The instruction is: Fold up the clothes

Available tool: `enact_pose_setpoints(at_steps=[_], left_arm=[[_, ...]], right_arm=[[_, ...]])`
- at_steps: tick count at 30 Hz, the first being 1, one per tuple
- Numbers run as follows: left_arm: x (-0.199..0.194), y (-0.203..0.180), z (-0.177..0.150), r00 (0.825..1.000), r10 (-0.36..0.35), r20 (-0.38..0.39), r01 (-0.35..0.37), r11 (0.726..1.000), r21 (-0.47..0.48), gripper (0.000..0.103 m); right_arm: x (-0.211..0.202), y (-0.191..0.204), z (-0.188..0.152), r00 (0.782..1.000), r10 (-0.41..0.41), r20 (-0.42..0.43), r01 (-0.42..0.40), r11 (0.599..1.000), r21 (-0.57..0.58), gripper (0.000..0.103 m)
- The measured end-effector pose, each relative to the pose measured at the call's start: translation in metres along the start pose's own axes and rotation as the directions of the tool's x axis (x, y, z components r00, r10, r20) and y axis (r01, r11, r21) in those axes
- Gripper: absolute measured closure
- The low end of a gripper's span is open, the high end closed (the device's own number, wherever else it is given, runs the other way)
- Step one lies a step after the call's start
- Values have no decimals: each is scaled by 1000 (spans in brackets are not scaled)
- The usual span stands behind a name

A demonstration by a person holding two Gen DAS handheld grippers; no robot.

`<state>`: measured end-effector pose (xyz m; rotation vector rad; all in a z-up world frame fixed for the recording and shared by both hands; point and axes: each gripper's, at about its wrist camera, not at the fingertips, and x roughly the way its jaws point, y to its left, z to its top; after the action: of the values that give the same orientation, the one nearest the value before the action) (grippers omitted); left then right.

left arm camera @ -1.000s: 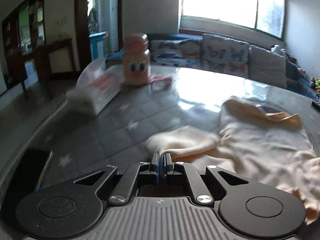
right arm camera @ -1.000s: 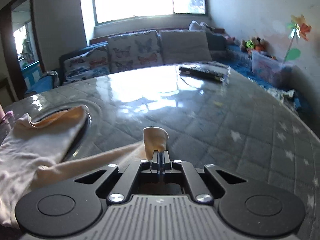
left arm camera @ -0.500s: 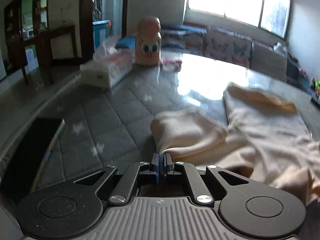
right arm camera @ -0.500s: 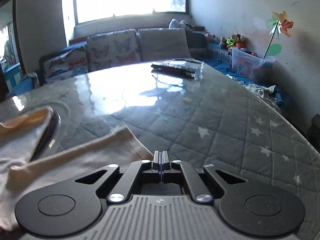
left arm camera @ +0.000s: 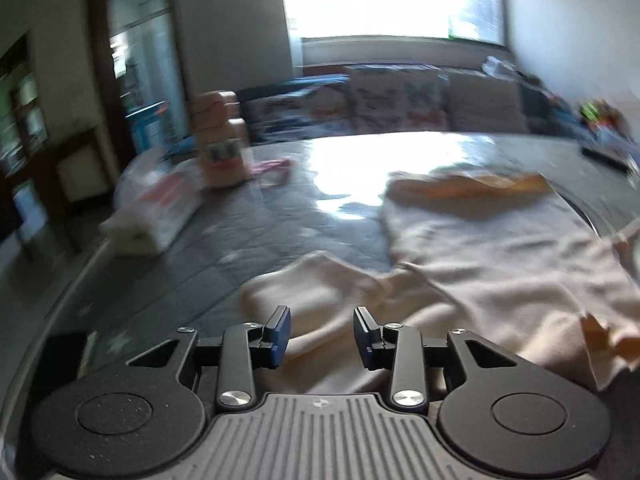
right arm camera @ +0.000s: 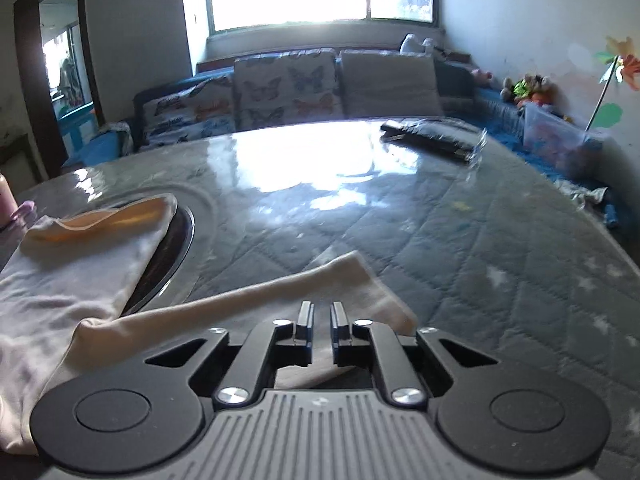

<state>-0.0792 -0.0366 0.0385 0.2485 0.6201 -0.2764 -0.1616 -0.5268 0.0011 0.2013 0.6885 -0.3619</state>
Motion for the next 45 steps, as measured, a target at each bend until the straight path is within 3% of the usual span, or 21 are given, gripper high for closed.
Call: enact_pose_setpoints(at_steps=[3,4,5,6,8,12,16,21,26,36,43,45], left_arm=[[16,-8,2,1000,-4,-25,5,999,51,65],[21,-9,2,999,-4,-32,6,998,63,70],[25,-8,2,999,-1,-36,3,998,64,89],[27,-4,3,999,4,-38,-2,998,57,97],[30,5,5,999,22,-31,-21,999,39,99],[18,39,16,994,105,32,-103,993,-62,101],[6,76,23,979,192,73,-177,969,-172,101],[10,103,2,972,235,2,-229,948,-223,101],[27,107,-25,967,233,-99,-249,946,-209,100],[42,108,-4,959,274,-65,-282,944,-171,100],[55,116,-7,938,316,-140,-337,928,-159,93],[47,117,-6,942,312,-124,-330,928,-174,93]], right_arm=[[8,4,-2,1000,7,-27,-7,1000,-3,88],[10,5,-3,999,7,-32,-8,1000,-5,86],[10,6,-4,999,7,-32,-7,1000,-9,84],[10,7,-4,999,6,-31,-6,1000,-13,83],[9,7,-4,999,5,-32,-6,1000,-17,80],[13,6,-2,1000,-2,-32,1,1000,-20,77],[16,7,-1,999,-12,-30,11,1000,-23,76],[16,9,-1,1000,-17,-26,17,1000,-23,72],[17,12,0,999,-26,-30,25,999,-33,67],[17,14,1,999,-29,-38,27,999,-35,62],[17,14,2,999,-25,-43,23,999,-37,60],[17,15,2,999,-21,-46,19,999,-41,60]])
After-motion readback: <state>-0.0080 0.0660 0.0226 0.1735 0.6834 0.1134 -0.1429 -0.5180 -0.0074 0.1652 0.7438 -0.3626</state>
